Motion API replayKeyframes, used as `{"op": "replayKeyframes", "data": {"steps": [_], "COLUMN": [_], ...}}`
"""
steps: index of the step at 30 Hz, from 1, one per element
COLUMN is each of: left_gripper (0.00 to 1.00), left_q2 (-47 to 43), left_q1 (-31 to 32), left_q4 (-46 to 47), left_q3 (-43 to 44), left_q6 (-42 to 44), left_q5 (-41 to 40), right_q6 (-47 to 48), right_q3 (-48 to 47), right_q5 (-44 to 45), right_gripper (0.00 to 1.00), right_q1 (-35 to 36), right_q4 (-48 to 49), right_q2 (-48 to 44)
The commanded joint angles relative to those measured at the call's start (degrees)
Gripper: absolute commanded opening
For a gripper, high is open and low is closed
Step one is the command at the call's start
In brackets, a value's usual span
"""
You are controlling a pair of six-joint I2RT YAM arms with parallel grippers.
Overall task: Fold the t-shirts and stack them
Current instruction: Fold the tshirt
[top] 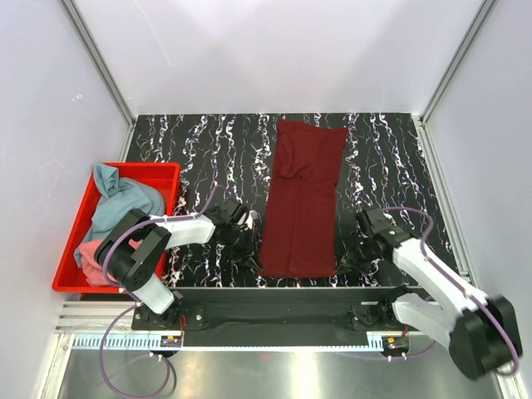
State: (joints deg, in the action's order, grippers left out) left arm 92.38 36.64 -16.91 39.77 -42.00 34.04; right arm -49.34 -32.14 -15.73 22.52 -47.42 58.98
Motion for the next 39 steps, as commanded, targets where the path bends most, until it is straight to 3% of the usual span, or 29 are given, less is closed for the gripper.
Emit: {"op": "replayKeyframes", "data": {"steps": [1,7,11,14,15,19,21,26,30,35,39], "left_gripper": [0.02,0.02,0.07,0.34,0.4,0.47,0.47,0.4,0.4,0.46,0.47], "left_q2": [-2.5,-5.2,-6.1,-8.1,-9.0,-12.3,-10.6,4.1,22.4,34.0,40.9], "left_q1": [-0.1,1.6,3.8,3.8,3.8,1.6,-2.3,-10.5,-14.3,-17.1,-17.1], "left_q4": [-4.7,-7.9,-10.2,-12.7,-14.5,-13.8,-9.6,0.5,6.0,21.2,25.6], "left_q3": [0.2,-0.7,-0.5,1.8,3.0,13.8,18.0,38.7,54.1,61.4,67.8], "left_q6": [3.6,3.9,4.6,5.9,6.5,10.3,11.6,12.9,8.4,-1.2,2.6], "left_q5": [-3.1,-1.5,-1.1,-2.9,-4.6,-13.1,-13.7,-7.2,-3.2,-1.8,-3.6], "right_q6": [-3.5,0.8,2.1,3.8,4.8,7.9,8.2,14.0,18.6,20.1,20.7], "right_q3": [-1.3,-0.9,-1.9,-2.5,-3.0,-7.5,-11.2,-25.1,-34.9,-41.4,-40.8], "right_q5": [3.7,-1.9,-3.7,-5.7,-6.2,-5.4,-3.7,1.1,6.2,8.5,8.9], "right_gripper": [0.0,0.09,0.13,0.28,0.45,0.67,0.69,0.7,0.71,0.71,0.71], "right_q1": [0.1,0.2,0.2,0.1,0.1,0.1,0.1,0.1,-0.1,-1.1,-2.0], "right_q4": [-4.7,-2.7,-3.8,-4.7,-5.4,-8.0,-7.9,-12.1,-16.6,-18.8,-19.7], "right_q2": [-6.9,-1.9,-2.2,-2.7,-2.2,-0.4,1.2,8.9,14.2,16.5,16.3]}}
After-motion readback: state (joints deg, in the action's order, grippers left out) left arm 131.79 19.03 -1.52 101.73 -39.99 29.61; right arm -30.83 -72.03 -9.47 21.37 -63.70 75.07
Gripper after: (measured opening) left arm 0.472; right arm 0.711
